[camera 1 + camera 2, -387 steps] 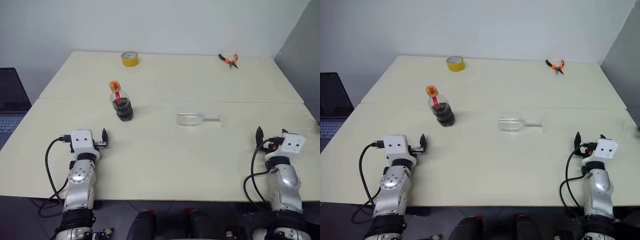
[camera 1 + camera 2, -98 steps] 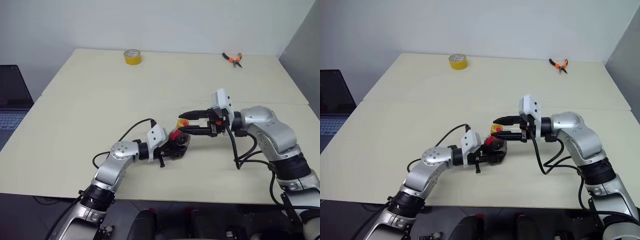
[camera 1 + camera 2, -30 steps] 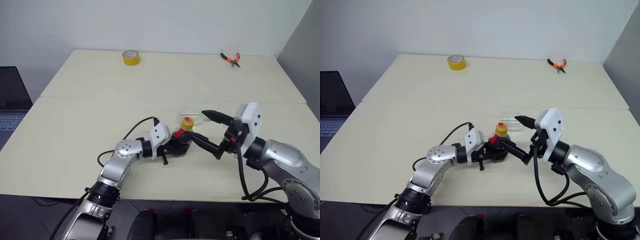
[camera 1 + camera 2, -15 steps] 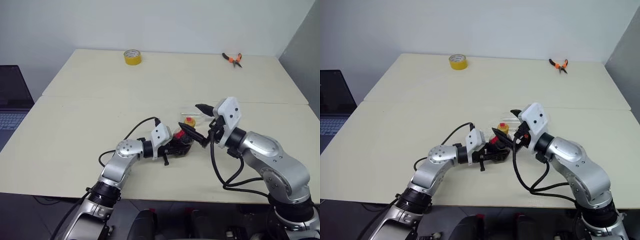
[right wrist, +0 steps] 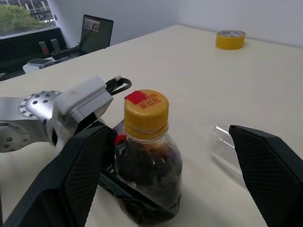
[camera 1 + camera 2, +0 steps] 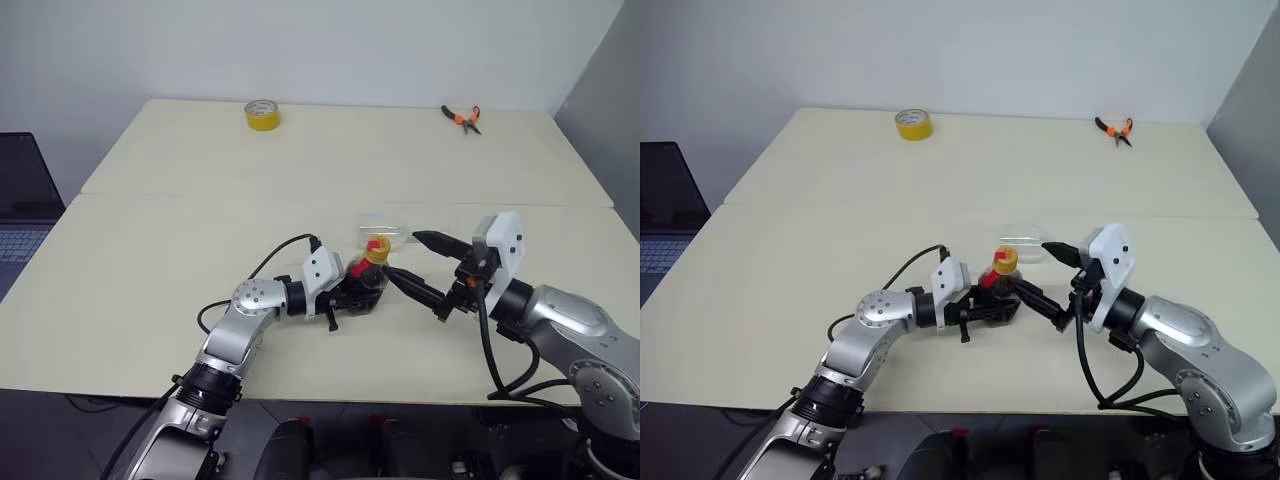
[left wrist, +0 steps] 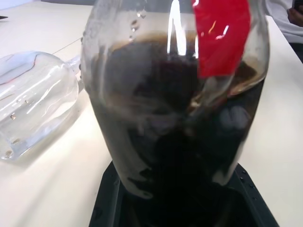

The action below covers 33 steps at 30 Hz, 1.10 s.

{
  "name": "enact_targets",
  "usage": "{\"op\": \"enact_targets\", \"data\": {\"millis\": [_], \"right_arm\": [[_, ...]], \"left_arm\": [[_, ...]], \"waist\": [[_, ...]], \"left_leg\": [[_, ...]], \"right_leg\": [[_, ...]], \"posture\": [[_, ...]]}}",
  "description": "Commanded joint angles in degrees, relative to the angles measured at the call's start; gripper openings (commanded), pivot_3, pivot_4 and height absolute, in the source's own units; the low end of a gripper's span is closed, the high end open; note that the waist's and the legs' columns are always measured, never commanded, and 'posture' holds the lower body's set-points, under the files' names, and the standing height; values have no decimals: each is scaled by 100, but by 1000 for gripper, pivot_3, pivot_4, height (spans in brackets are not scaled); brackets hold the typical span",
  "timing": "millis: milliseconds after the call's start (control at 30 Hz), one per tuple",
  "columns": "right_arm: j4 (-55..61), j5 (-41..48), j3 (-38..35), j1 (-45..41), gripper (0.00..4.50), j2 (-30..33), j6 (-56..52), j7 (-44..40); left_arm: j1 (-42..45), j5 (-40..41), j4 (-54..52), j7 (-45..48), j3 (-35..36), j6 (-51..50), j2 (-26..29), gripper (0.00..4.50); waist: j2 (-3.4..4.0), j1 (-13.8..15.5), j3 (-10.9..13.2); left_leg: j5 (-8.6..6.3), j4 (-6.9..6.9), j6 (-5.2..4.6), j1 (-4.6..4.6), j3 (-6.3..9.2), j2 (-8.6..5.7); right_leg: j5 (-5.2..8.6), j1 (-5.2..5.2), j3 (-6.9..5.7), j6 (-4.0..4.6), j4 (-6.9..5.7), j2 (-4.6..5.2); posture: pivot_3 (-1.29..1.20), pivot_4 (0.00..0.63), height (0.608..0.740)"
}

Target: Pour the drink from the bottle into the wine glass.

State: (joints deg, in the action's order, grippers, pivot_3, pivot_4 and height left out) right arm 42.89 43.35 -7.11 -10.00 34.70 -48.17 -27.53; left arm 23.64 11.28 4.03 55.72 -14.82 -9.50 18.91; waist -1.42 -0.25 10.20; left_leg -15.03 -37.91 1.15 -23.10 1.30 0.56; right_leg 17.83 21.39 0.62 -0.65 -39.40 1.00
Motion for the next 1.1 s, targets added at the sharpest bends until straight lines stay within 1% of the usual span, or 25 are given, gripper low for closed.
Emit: {"op": "enact_targets", "data": {"millis": [33, 133, 333, 500, 667, 867, 1100], "right_arm": [[172, 203, -146, -158, 4405, 53, 25, 9], [115, 143, 109, -503, 4405, -119, 8, 256], [-73, -351, 720, -1036, 4405, -525, 112, 675], [-333, -872, 867, -1161, 4405, -541, 289, 792], [-404, -1014, 687, -1021, 4405, -466, 307, 773], [-275, -881, 402, -731, 4405, -274, 243, 672], [56, -11, -219, -384, 4405, -74, -47, 471]], "left_arm": [[93, 53, -181, 36, 35, 190, -23, 917], [100, 54, -184, 36, 17, 184, -41, 917], [116, 48, -165, 48, -2, 190, -65, 917], [118, 44, -167, 35, -15, 185, -92, 917], [104, 43, -169, 20, -21, 180, -107, 916], [94, 43, -168, 7, -32, 190, -110, 904], [90, 47, -165, 24, -22, 193, -100, 903]], "waist": [[0, 0, 0], [0, -19, 0], [0, -16, 0], [0, -4, 0], [1, -4, 0], [1, -4, 0], [1, 2, 0]], "left_leg": [[0, 0, 0, 0, -1, -1], [0, 0, 0, 2, -2, 1], [0, 0, 0, 0, -1, 1], [0, -2, 1, -1, -2, -1], [0, -1, 1, -1, -2, 0], [0, -1, 0, 0, -2, -1], [0, -1, 0, 0, -1, 0]], "right_leg": [[0, 1, 2, 0, 0, 0], [0, 1, 3, 0, -3, -1], [0, 2, 4, 0, -2, -3], [0, 2, 3, 0, -1, 1], [0, 3, 3, 0, -2, 1], [0, 2, 2, 0, -2, 1], [0, 0, 2, 0, -2, 1]], "posture": [[0, 150, 740], [0, 150, 740], [0, 150, 740], [0, 150, 740], [0, 150, 740], [0, 150, 740], [0, 150, 740]]}}
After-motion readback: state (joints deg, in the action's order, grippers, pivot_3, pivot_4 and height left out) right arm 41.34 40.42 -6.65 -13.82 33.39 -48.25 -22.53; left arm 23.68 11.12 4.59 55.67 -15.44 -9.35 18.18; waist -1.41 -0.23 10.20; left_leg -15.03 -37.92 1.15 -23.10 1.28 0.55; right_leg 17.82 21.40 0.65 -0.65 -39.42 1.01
